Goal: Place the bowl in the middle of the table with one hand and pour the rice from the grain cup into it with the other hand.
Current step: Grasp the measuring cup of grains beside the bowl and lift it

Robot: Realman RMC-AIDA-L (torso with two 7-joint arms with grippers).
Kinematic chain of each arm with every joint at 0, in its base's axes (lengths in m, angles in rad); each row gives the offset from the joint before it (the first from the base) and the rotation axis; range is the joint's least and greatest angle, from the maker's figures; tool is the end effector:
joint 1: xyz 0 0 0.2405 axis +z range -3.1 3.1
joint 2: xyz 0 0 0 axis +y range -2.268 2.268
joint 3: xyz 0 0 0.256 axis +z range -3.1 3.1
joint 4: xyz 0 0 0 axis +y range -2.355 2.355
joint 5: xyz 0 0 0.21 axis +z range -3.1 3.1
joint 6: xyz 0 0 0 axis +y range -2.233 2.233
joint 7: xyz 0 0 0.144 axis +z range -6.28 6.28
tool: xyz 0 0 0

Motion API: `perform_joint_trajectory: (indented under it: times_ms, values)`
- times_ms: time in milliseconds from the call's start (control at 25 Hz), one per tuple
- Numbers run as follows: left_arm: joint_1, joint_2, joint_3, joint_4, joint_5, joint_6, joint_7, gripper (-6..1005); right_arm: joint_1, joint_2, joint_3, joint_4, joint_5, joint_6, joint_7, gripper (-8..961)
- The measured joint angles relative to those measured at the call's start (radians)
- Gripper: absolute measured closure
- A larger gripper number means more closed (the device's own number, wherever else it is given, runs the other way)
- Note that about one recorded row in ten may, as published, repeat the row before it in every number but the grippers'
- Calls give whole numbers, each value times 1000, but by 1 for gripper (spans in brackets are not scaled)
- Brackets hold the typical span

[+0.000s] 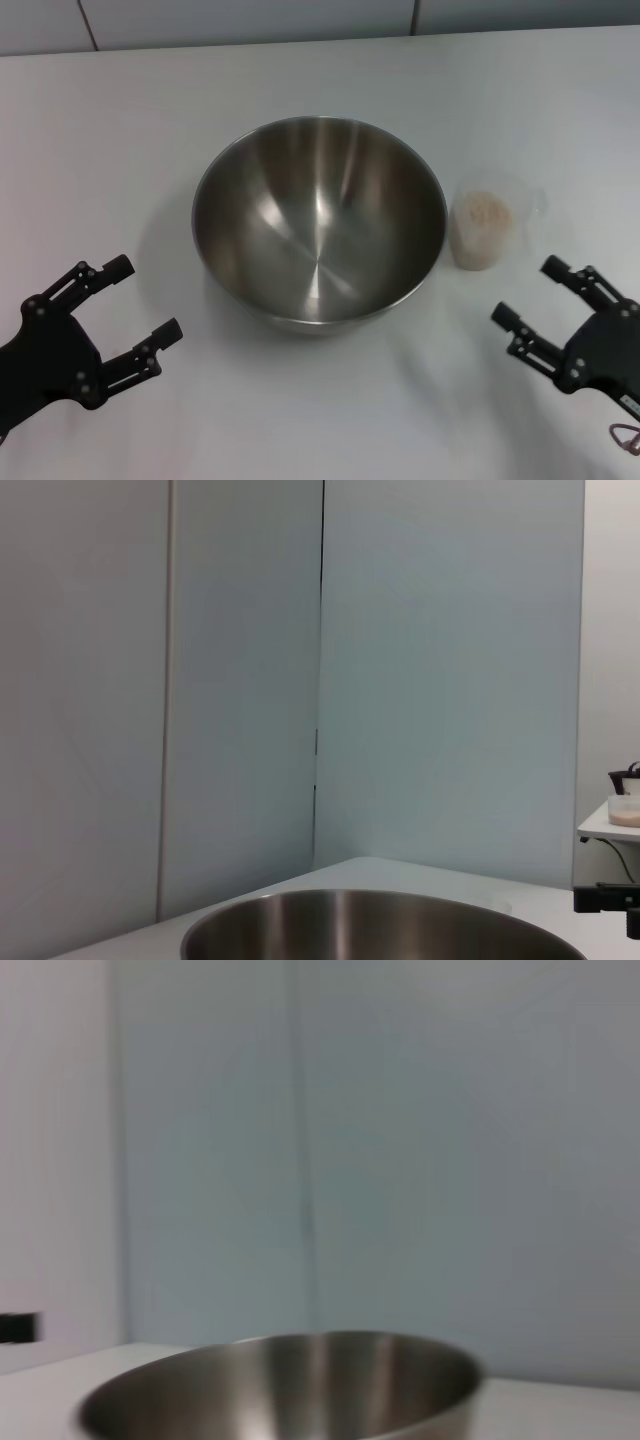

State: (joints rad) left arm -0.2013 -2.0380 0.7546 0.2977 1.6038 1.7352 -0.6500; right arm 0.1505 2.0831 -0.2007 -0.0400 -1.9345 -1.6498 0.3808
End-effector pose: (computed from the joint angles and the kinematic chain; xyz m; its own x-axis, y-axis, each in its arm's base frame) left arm -0.3267 0.2073 -0.0099 0.6988 0.0215 0.7150 0.4120 -0.8292 -0.3777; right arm 0.3416 0.1761 -0.0434 0.6757 -0.0285 -0.7366 -0.5902 -0.6197 -0.5174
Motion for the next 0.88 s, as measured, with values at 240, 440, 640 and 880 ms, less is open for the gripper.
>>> perform_joint_trajectory:
  times_ms: [240, 440, 640, 880]
  values:
    - [-5, 3, -2, 9, -4, -2, -38, 134, -57, 2, 153, 68, 0, 3, -85, 160]
    - [-9, 4, -2, 9, -4, -2, -38, 134, -78, 4, 288, 137, 0, 60, -171, 166]
    - [-9, 5, -2, 11, -4, -2, -49, 134, -83, 5, 395, 229, 0, 143, -300, 172]
    - [-9, 6, -20, 11, -4, 1, -50, 134, -76, 7, 411, 256, 5, 185, -338, 179]
